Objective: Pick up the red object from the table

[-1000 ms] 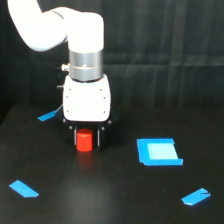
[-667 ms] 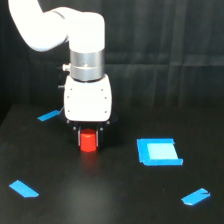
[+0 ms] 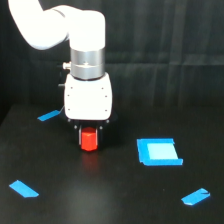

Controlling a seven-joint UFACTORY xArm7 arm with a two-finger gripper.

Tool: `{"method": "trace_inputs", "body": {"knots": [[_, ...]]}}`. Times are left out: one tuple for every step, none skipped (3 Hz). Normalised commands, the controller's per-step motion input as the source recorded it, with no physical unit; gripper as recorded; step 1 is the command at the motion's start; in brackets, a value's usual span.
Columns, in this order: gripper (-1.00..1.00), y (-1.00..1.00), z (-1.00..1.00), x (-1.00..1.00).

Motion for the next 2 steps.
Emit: {"method": "trace_inputs", "body": {"knots": [[-1.00, -0.09, 0.94, -0.04], [-1.00, -0.11, 0.95, -0.06]]}}
